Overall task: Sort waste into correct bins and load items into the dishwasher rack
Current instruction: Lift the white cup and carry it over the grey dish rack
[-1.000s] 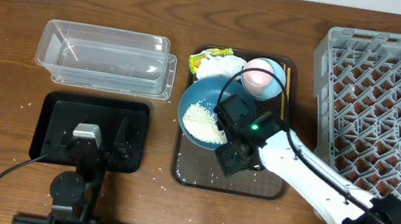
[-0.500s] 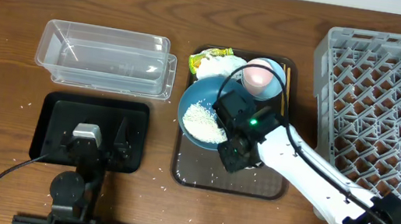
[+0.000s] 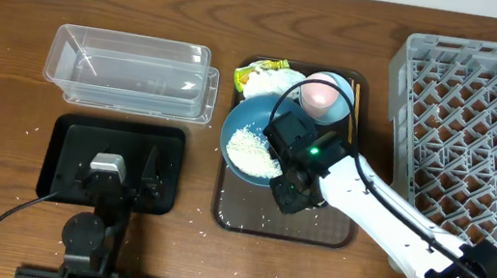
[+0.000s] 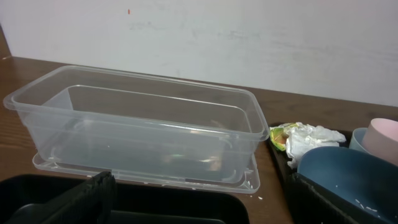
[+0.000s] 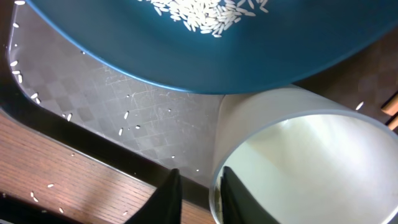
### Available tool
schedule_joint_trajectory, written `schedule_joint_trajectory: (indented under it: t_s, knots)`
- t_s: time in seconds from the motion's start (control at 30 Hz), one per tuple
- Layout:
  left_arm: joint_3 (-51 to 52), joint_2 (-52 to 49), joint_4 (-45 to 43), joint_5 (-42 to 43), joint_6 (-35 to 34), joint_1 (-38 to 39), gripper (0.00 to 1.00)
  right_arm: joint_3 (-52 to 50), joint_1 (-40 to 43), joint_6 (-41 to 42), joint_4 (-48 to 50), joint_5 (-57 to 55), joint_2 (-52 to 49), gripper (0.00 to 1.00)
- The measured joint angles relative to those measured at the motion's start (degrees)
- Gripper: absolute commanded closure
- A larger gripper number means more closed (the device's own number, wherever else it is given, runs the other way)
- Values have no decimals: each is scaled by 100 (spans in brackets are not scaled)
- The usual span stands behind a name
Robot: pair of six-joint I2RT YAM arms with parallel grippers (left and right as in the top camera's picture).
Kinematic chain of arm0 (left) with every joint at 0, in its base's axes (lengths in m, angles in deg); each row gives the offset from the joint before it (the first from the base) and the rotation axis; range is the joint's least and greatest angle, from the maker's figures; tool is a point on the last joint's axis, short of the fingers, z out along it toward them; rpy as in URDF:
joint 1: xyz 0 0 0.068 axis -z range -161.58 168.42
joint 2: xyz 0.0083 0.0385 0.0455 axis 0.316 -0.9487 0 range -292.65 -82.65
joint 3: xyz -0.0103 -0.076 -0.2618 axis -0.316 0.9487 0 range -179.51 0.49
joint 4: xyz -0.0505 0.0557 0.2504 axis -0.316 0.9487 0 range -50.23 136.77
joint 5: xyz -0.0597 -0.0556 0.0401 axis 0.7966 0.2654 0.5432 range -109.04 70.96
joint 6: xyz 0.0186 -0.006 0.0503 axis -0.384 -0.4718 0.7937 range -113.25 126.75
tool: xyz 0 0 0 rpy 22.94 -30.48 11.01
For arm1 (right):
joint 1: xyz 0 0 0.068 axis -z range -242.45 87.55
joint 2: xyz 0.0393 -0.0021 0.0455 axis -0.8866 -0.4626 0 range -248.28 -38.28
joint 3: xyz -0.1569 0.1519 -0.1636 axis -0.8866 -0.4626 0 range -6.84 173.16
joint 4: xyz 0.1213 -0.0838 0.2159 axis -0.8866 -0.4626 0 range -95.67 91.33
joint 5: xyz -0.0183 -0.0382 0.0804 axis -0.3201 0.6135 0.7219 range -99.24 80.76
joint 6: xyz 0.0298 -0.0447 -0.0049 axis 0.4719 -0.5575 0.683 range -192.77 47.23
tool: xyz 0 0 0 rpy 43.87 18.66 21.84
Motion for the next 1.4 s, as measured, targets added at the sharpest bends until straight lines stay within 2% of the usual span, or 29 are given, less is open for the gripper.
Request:
schedule_joint_trajectory:
  t_s: [0.23, 0.43, 0.57, 0.77, 1.07, 1.4]
  knots:
    - [0, 0, 0, 0, 0, 2, 11, 0, 0, -2, 2, -59, 0, 99]
    - [0, 0, 0, 0, 2, 2, 11, 131, 2, 13, -269, -74, -4, 99]
    - [0, 0, 2, 2, 0, 0, 11, 680, 103, 11, -826, -127, -15, 99]
    - [0, 0, 0, -2, 0, 2, 11, 2129, 702, -17, -1810, -461, -33, 99]
    - [0, 0, 0, 0, 0, 2, 11, 3703, 2555, -463, -2277, -94, -33, 99]
    - [0, 0, 0, -2, 2, 0, 11, 3858, 5910, -1318, -1172, 2361, -35, 99]
